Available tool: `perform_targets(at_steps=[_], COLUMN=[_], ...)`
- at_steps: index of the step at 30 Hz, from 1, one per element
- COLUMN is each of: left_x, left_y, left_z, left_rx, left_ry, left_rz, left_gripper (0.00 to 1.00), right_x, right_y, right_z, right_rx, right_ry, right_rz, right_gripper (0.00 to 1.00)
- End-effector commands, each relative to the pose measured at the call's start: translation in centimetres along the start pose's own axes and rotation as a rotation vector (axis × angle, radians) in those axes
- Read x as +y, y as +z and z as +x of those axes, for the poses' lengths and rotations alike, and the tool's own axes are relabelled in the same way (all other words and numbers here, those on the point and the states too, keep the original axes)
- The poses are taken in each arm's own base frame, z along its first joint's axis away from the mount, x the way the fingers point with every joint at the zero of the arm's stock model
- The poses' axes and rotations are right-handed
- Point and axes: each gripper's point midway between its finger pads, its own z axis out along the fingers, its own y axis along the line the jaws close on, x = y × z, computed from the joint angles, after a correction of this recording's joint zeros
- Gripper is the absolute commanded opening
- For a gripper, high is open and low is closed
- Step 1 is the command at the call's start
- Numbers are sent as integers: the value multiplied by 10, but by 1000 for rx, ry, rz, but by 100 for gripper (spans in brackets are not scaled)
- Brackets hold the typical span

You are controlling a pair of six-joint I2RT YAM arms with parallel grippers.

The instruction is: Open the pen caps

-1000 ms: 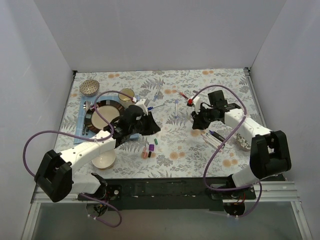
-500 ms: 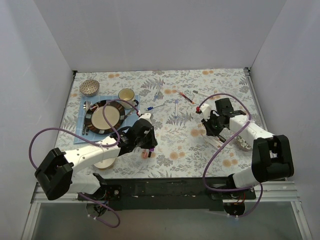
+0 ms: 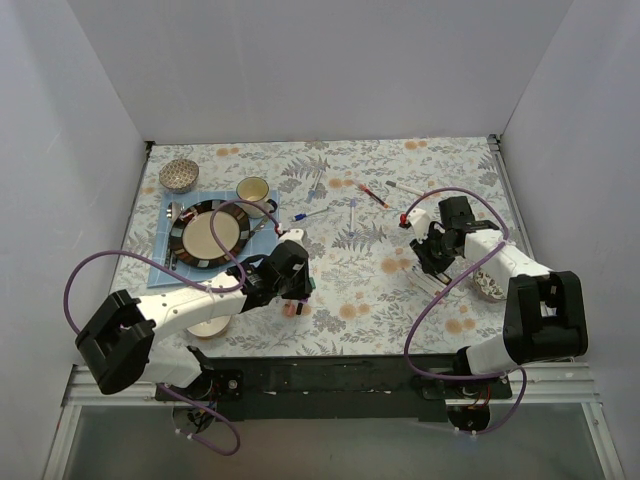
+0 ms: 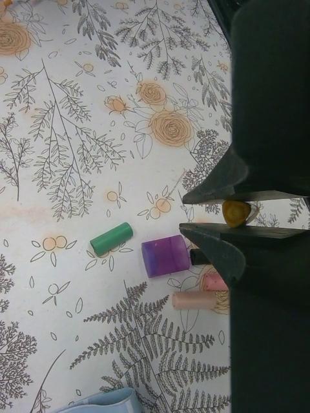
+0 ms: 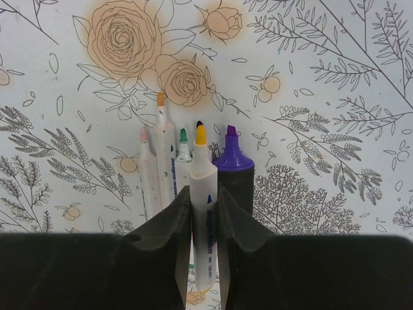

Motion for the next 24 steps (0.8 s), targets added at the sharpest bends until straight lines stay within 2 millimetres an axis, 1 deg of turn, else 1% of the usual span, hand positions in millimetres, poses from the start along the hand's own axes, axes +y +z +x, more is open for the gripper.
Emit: perform_targets(at_steps=[1, 6, 9, 13, 19, 20, 22, 24], left_x=[3, 1, 1, -2, -3, -6, -5, -4], left_y=[0, 3, 6, 7, 14, 14, 18, 23], left_z=[-2, -2, -2, -6, -8, -12, -8, -10], left_rx=[-25, -22, -17, -26, -23, -30, -15, -17], left_ry=[-6, 1, 9, 24, 69, 75, 98, 120], left_rz=[-13, -20, -27, -34, -85, -89, -113, -146], left_gripper=[0, 0, 0, 0, 0, 0, 0, 0], right_x=[2, 2, 2, 0, -2, -2, -2, 0], right_y=[-3, -2, -5, -9, -15, -15, -16, -16], right_z=[3, 5, 3, -1, -6, -6, -7, -7], right_rx=[4, 10, -1, -25, -58, -62, -67, -73], right_ry=[-17, -19, -23, -26, -31, -31, -32, -33], right_rz=[-11, -10, -5, 11, 24, 24, 23, 18], right_gripper=[28, 34, 34, 36, 37, 37, 38, 38])
